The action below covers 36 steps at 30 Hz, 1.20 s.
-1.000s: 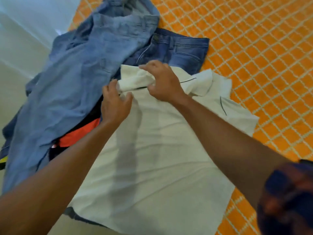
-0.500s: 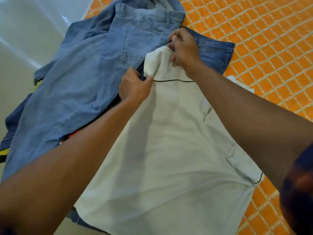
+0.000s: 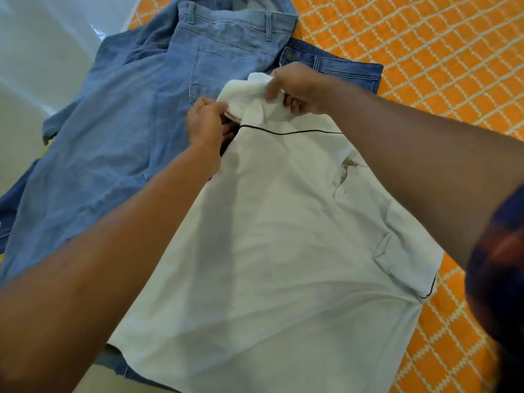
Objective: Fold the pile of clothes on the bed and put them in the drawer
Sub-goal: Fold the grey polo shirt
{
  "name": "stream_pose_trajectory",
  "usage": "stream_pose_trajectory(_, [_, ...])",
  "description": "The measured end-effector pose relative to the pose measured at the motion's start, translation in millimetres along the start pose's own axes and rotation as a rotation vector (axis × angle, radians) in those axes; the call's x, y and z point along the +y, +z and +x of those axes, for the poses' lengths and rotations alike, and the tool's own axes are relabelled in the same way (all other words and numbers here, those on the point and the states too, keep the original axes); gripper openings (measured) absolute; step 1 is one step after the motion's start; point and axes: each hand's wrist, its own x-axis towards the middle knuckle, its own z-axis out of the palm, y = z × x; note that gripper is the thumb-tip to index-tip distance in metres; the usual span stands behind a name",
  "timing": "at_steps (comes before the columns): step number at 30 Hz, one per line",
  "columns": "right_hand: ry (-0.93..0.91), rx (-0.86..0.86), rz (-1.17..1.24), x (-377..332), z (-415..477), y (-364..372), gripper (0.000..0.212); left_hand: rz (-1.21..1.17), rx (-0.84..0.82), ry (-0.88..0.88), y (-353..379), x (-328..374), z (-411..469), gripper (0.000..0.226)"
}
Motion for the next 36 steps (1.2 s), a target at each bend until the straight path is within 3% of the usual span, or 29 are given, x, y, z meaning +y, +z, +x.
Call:
stream_pose_trajectory(3, [-0.119,0.138,0.245,-3,-3,-6,0.03,-0.05,-0.017,-0.032,-2,3,-3,0.018])
stream_pose_trajectory(6, [-0.224,0.166,0.413,1,-8,-2,0.042,-0.099,-0.013,-0.062,1,5,-4,0.018])
stream_pose_trajectory(10, [-0.239,0.226,0.053,23,-10,6,0.036,-0.115,0.031,-0.103,5,2,-8,0.013])
stream_pose_trajectory(13, [-0.16,0.285,0.177,22,-4,10,0.024,0.008,-0.053,-0.112,16,5,-10,0.043])
stream_pose_trajectory(16, [-0.087,0.225,0.091,10,5,13,0.029,0.241,-0.051,0.021,25,0,-7,0.037])
stream_pose_trajectory(19, [-0.143,0.102,-0.162,3,10,19,0.023,0.17,0.054,0.016,21,-1,-3,0.022])
stream_pose_trajectory(21, [-0.229,0.148,-0.177,-1,18,23,0.009,0.073,0.08,-0.01,15,2,1,0.027])
stream_pose_trajectory(25, [-0.307,0.39,0.193,-4,20,18,0.018,0.012,0.028,-0.065,6,10,5,0.029])
stream_pose_trajectory(27, [-0.32,0.371,0.309,1,16,14,0.022,0.009,0.013,-0.082,6,17,4,0.032])
stream_pose_trajectory(29, [-0.314,0.315,0.27,4,15,10,0.017,0.047,0.011,-0.045,8,23,5,0.031])
stream_pose_trajectory(32, [-0.276,0.257,0.283,1,14,4,0.009,0.174,-0.02,0.125,6,27,8,0.03])
stream_pose_trajectory(36, [-0.248,0.157,0.626,-4,6,-8,0.023,0.314,-0.054,0.339,4,27,15,0.023])
